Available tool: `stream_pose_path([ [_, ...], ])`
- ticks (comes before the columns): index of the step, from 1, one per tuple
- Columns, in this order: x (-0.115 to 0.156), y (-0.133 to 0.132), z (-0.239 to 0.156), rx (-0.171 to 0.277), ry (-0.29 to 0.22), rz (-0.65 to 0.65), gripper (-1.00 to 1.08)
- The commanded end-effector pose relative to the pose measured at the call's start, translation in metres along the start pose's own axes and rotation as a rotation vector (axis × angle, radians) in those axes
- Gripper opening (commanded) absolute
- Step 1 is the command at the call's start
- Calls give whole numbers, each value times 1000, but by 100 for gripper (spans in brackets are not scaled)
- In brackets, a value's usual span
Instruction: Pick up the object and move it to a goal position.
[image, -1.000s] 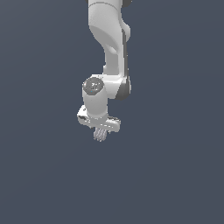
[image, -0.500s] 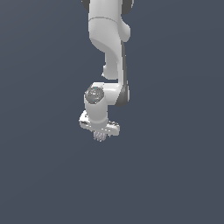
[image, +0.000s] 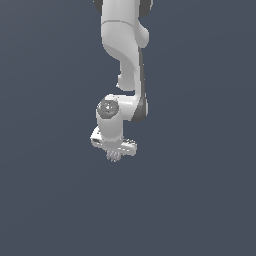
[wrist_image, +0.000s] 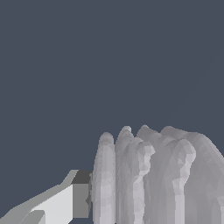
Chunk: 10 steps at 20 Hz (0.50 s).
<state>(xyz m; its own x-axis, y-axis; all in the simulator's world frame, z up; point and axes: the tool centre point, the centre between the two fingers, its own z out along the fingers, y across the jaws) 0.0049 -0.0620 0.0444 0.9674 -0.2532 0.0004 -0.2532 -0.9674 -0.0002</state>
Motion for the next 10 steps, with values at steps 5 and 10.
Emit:
stream_pose_path([
  [5, -1, -1, -2, 0, 0, 0, -100],
  [10, -5, -6, -15, 0, 0, 0, -100],
])
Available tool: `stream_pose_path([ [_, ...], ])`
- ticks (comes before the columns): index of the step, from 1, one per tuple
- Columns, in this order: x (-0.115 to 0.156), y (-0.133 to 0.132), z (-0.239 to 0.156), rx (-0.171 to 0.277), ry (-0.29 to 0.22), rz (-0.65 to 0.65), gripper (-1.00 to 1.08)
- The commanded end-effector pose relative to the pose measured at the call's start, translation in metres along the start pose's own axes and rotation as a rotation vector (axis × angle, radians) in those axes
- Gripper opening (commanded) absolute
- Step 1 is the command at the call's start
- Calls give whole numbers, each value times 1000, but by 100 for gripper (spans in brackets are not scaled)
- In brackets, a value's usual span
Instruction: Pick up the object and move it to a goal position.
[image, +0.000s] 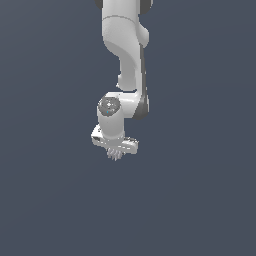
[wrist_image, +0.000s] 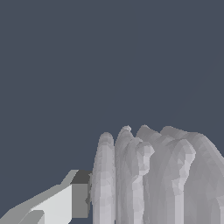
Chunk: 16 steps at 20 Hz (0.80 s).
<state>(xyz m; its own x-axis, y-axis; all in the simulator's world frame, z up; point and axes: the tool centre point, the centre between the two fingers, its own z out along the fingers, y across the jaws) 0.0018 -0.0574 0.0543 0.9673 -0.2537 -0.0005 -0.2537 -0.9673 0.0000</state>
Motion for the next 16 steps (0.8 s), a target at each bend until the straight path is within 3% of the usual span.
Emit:
stream_pose_path([
  [1, -3, -4, -9, 0, 1, 0, -100],
  [8, -18, -20, -51, 0, 1, 0, -100],
  [16, -46, -51, -130, 0, 1, 0, -100],
])
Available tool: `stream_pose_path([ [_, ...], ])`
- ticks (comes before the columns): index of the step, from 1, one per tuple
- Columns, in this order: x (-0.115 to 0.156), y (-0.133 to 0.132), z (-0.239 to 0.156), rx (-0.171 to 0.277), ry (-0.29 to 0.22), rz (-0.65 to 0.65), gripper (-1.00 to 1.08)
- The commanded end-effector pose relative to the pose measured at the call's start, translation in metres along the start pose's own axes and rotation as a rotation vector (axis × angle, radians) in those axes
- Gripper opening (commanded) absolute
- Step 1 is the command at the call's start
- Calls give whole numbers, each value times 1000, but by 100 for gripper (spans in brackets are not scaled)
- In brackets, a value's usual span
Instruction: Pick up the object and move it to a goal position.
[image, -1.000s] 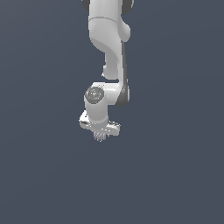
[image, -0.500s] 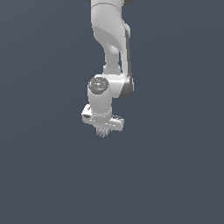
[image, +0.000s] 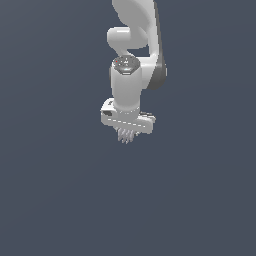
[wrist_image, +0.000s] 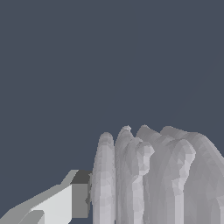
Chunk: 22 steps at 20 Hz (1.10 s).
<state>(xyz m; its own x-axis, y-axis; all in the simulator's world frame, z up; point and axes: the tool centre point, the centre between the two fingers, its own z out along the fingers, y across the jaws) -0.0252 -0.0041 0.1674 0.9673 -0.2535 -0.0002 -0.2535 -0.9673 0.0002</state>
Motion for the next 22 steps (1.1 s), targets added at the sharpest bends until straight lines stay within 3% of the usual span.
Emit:
stream_pose_path([
  [1, -10, -11, -28, -1, 1, 0, -100],
  [22, -82, -99, -251, -2, 1, 0, -100],
])
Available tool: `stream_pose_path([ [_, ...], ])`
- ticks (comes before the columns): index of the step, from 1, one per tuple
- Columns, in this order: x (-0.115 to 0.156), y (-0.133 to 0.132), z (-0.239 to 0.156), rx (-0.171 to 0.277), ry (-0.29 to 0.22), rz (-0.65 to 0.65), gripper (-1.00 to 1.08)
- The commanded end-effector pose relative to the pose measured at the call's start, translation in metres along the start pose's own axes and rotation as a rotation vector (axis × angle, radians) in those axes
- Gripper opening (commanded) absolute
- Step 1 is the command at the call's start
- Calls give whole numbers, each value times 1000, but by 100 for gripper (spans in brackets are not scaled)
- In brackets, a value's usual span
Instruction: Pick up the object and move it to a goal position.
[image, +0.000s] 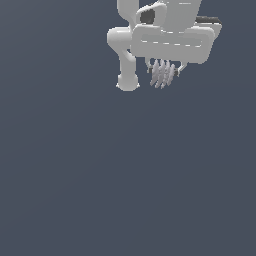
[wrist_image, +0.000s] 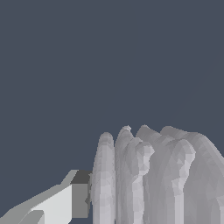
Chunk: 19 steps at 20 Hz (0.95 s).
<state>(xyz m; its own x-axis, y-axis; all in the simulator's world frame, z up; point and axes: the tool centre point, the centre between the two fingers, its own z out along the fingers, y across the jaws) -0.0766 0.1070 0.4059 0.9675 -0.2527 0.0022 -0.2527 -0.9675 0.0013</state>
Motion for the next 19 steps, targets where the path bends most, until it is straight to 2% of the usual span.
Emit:
stream_pose_path([
  [1, -7, -8, -21, -1, -1, 1, -100],
  [10, -17, -27, -64, 1, -2, 0, -100],
  [19, -17, -29, -69, 1, -2, 0, -100],
])
